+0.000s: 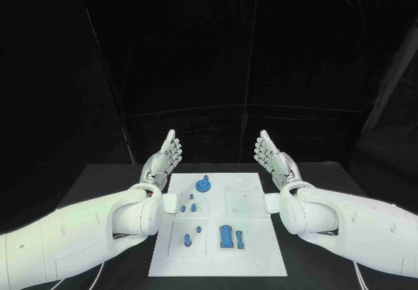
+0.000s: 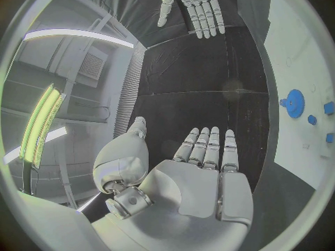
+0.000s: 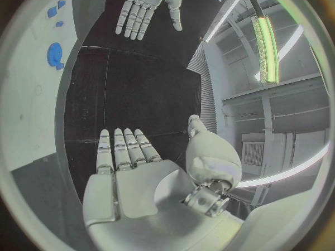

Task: Assemble the parts on the task board

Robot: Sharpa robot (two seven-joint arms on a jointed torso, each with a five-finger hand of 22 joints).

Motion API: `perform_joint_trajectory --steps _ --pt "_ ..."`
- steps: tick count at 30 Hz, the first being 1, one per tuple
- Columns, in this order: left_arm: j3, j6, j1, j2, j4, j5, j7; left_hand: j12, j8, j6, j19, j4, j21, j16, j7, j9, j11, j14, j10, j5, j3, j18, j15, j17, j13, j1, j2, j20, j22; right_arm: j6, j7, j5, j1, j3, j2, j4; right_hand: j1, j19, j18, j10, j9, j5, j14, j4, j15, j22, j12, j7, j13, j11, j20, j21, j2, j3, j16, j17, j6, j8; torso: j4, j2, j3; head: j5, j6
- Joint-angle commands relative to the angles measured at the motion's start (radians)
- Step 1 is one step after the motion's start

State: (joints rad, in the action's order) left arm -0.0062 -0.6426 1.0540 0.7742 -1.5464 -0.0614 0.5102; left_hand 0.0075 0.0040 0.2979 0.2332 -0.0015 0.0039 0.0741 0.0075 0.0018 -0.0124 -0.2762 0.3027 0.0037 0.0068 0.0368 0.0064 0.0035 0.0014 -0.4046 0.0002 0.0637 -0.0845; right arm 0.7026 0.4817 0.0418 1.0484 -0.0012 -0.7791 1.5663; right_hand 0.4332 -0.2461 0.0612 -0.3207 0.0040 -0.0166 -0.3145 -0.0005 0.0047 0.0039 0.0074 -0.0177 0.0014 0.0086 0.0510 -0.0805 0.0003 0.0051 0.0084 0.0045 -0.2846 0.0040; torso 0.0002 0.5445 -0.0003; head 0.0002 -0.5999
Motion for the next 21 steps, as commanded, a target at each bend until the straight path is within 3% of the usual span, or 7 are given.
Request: perform_joint_trajectory --steps 1,21 --pt "0.005 -0.124 -0.003 0.005 -0.021 0.060 0.010 -0.007 -0.004 -0.098 -0.077 0.002 -0.004 -0.074 -0.007 -0.002 0.012 0.091 -0.100 -0.004 -0.007 -0.037 -0.006 -0.003 -0.001 0.134 0.000 -0.064 0.084 0.067 0.038 -0.042 0.002 0.001 -0.001 0.004 -0.143 0.080 -0.061 0.105 -0.004 0.017 0.104 0.000 -0.005 -0.004 -0.007 0.018 -0.001 -0.009 -0.051 0.080 0.000 -0.005 -0.008 -0.005 0.094 -0.004 -0.0002 0.000 0.0003 0.000 0.000" --pt "0.006 -0.127 -0.004 0.006 -0.024 0.061 0.010 -0.007 -0.004 -0.207 -0.158 0.002 -0.004 -0.074 -0.007 -0.002 0.012 0.192 -0.212 -0.004 -0.007 -0.037 -0.006 -0.003 -0.001 0.284 0.000 -0.064 0.084 0.067 0.038 -0.042 0.002 0.001 -0.001 0.004 -0.301 0.169 -0.061 0.223 -0.004 0.017 0.220 0.000 -0.005 -0.004 -0.007 0.018 -0.001 -0.009 -0.051 0.080 0.000 -0.005 -0.008 -0.005 0.197 -0.004 -0.0002 0.000 0.0003 0.000 0.000"
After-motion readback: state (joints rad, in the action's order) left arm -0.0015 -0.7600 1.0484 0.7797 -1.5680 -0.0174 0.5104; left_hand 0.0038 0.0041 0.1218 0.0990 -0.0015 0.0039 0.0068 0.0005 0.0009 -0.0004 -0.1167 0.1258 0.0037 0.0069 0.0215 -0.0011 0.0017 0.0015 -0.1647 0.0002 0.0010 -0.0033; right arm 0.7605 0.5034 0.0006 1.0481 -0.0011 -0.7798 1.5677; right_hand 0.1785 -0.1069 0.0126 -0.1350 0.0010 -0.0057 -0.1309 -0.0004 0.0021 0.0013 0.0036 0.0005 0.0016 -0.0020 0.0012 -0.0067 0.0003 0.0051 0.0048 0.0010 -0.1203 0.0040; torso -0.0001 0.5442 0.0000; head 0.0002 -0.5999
